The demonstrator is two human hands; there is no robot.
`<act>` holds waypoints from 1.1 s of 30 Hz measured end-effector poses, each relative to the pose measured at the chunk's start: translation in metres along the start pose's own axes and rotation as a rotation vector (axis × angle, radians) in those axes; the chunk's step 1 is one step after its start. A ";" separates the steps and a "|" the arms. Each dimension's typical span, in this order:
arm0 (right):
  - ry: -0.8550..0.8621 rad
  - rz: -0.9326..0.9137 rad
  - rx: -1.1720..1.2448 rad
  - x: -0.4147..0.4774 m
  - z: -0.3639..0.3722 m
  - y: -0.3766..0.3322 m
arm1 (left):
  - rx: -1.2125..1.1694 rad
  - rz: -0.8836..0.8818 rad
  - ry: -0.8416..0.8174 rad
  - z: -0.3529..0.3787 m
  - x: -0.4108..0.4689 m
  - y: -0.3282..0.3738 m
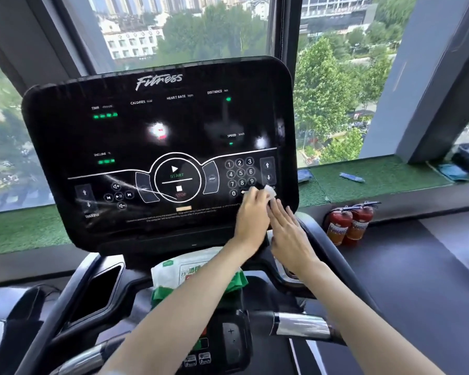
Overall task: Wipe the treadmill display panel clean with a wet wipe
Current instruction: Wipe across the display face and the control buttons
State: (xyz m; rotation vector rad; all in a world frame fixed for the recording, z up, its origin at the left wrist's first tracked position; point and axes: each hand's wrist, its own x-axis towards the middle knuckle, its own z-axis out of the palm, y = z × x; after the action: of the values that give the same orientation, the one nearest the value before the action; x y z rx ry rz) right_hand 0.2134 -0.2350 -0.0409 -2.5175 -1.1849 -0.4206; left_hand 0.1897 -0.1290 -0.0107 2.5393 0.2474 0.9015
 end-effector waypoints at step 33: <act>0.154 0.294 0.237 -0.002 -0.010 0.001 | 0.520 0.924 -0.368 -0.056 0.066 -0.010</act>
State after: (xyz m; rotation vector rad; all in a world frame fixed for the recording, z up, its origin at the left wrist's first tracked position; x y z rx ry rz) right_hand 0.2118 -0.2413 -0.0333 -2.3547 -0.7440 -0.3664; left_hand 0.2050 -0.0805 0.0607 3.2692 -1.0016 0.6652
